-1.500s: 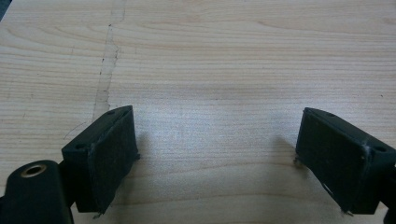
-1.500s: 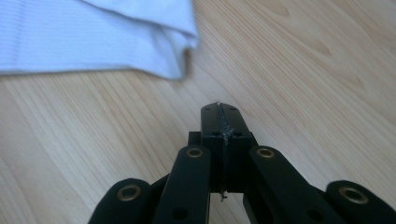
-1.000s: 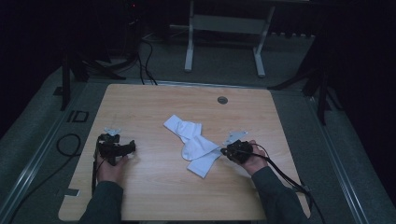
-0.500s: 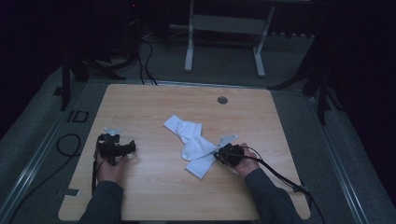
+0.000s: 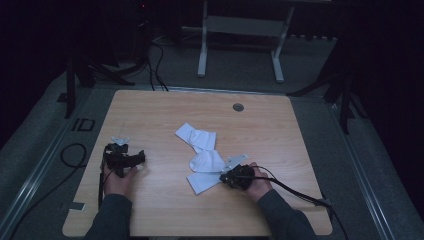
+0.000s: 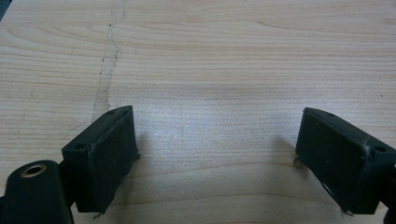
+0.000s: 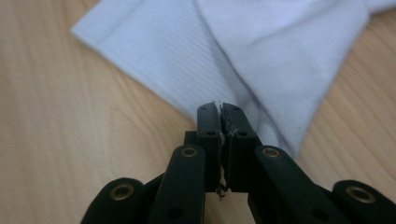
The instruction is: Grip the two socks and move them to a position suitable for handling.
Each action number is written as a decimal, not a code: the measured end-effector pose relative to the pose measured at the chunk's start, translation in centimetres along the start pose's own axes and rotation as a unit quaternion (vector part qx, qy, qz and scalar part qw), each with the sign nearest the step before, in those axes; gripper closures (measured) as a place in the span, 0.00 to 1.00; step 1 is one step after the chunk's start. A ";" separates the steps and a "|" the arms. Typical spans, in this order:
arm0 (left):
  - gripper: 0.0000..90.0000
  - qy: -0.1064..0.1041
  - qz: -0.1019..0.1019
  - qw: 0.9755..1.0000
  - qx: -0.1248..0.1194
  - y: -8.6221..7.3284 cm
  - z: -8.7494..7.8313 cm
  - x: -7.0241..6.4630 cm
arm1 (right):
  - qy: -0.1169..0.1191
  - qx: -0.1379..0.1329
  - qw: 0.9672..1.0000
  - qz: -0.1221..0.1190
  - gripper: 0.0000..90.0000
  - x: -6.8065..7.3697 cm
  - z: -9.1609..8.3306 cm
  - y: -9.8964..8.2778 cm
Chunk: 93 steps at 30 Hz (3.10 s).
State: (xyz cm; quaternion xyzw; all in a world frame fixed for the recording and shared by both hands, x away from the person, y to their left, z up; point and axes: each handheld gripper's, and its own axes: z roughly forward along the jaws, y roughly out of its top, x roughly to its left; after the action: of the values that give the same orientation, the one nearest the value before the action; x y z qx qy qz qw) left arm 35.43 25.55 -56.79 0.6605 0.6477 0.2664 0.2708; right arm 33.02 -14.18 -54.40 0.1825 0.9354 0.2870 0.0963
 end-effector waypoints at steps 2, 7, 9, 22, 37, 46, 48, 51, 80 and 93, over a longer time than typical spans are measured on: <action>0.14 0.000 0.000 1.000 0.000 0.0 0.0 0.0 | 0.006 -0.001 1.000 -0.004 0.96 0.5 0.2 0.3; 0.14 0.000 0.000 1.000 0.000 0.0 0.0 0.0 | 0.030 -0.019 0.999 0.006 0.96 1.0 0.8 0.8; 0.14 0.000 0.000 1.000 0.000 0.0 0.0 0.0 | 0.037 -0.025 0.999 0.013 0.96 1.0 0.9 0.8; 0.15 -0.002 0.001 1.000 -0.002 0.0 0.0 -0.1 | 0.006 -0.037 0.999 -0.029 0.95 -0.2 -1.5 5.2; 0.15 -0.003 0.002 1.000 -0.002 0.0 0.0 -0.1 | 0.017 -0.013 0.998 -0.063 0.85 -0.4 1.8 10.2; 0.15 -0.004 0.004 1.000 -0.002 0.0 0.0 -0.1 | 0.028 0.004 0.999 -0.041 0.74 -1.0 5.1 9.8; 0.15 -0.004 0.005 1.000 -0.002 0.0 0.0 -0.1 | 0.025 0.009 0.999 -0.040 0.75 -1.1 5.4 9.7; 0.15 -0.004 0.005 1.000 -0.002 0.0 0.0 -0.1 | 0.014 -0.017 0.999 -0.028 0.76 -1.3 4.6 10.1; 0.15 -0.004 0.004 1.000 -0.004 0.0 0.0 -0.2 | 0.003 -0.029 0.999 0.013 0.97 -3.3 2.6 10.2; 0.15 -0.004 0.005 1.000 -0.002 0.0 0.0 -0.2 | -0.040 -0.039 0.998 0.035 0.97 -4.9 -2.6 6.2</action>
State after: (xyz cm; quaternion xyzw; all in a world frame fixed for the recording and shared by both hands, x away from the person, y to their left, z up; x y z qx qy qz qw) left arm 35.41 25.39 -56.78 0.6643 0.6428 0.2665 0.2730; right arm 38.61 -12.64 -48.35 0.2228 0.9119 0.3188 0.1308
